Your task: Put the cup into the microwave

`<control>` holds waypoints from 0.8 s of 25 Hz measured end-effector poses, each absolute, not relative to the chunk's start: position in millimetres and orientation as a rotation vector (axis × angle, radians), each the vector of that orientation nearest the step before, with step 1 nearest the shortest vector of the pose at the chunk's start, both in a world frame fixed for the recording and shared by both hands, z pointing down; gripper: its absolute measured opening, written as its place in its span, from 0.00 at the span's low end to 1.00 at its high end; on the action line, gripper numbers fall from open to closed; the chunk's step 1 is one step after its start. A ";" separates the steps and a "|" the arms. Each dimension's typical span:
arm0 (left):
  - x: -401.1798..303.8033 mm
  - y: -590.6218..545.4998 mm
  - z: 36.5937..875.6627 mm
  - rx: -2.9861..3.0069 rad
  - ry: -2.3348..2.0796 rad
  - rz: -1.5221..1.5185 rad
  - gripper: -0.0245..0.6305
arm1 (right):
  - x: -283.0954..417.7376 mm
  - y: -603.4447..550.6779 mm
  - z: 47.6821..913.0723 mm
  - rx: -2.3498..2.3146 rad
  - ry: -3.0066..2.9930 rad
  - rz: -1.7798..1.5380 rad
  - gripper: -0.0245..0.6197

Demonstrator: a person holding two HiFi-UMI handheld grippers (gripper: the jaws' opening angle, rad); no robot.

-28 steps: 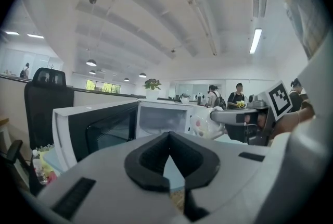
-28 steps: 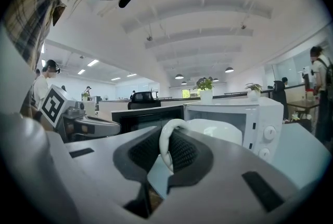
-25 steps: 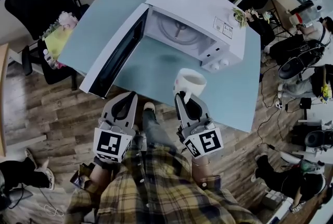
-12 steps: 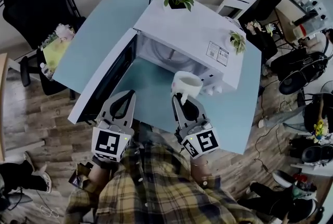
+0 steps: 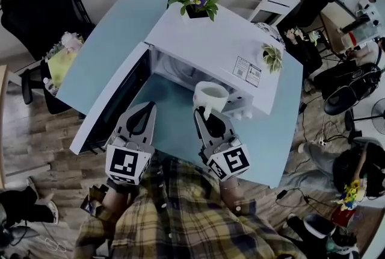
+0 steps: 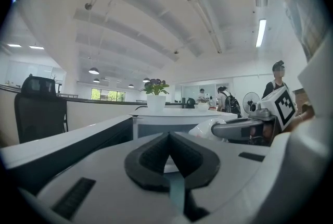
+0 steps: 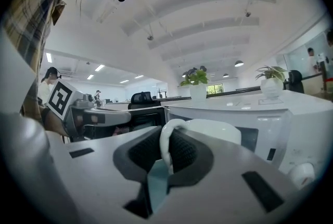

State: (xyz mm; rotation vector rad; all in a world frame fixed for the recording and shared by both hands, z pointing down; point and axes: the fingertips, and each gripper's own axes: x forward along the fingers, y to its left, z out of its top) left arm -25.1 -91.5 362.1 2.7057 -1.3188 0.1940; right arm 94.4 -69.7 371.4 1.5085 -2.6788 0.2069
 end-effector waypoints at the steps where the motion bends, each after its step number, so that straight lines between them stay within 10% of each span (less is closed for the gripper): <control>1: -23.1 -93.6 362.5 2.705 -1.318 0.194 0.03 | 94.7 -71.8 372.5 1.503 -2.682 0.210 0.10; 20: -21.6 -115.1 371.9 2.688 -1.235 0.220 0.03 | 80.8 -103.5 386.0 1.459 -2.663 0.248 0.10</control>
